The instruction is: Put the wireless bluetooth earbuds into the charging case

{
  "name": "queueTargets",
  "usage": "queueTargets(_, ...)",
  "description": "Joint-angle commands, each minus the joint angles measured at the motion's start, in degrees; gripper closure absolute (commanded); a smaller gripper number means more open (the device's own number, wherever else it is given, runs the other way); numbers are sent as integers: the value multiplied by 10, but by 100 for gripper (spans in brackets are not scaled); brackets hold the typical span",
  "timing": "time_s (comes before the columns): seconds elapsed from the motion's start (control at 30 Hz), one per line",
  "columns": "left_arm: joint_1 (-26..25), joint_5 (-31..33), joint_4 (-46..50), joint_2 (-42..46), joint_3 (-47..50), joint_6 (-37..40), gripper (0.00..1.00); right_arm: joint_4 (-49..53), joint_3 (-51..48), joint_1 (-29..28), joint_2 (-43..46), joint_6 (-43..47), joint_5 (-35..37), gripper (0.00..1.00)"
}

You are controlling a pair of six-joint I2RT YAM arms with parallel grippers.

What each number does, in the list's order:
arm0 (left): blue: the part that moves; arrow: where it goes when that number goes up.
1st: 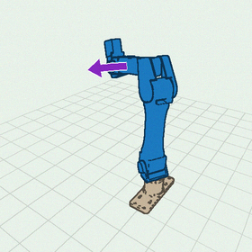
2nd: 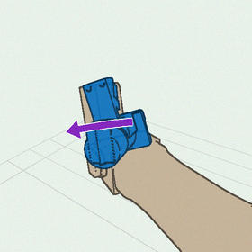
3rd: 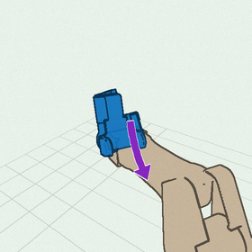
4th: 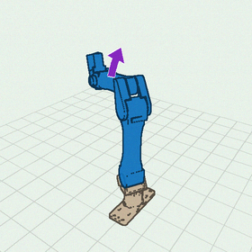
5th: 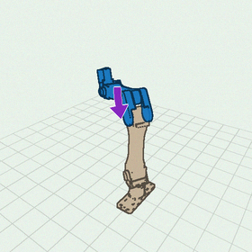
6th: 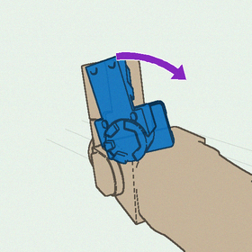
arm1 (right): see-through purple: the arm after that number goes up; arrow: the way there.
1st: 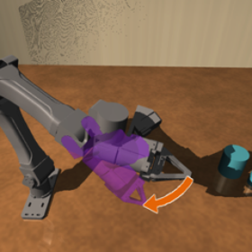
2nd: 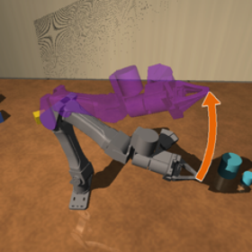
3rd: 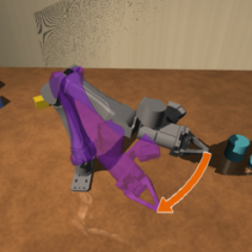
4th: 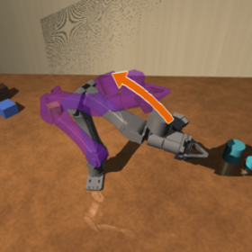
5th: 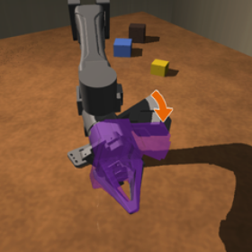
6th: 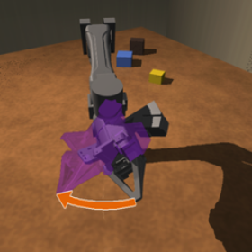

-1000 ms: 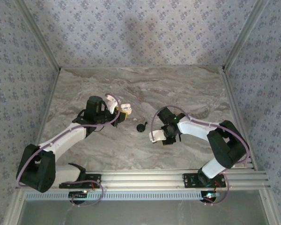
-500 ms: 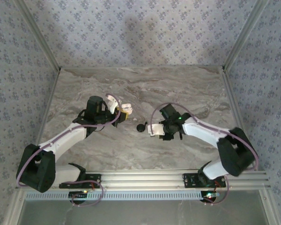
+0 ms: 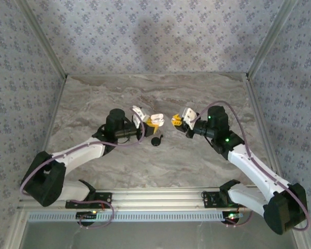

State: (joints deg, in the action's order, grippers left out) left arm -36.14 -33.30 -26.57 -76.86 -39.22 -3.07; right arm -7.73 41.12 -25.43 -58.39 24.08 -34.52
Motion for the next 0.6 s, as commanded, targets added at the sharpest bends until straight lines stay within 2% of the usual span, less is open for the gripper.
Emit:
queueTargets(0.0, -16, -16, -64, -21, -34, -2, 88, -127, -8, 14, 3, -113, -70, 86)
queueTargets(0.27, -39, -15, -92, -52, -63, -5, 88, -220, 4, 18, -31, -194, -110, 86)
queueTargets(0.57, -47, -14, -107, -57, -70, -4, 88, -205, 12, 7, -59, -179, -117, 86)
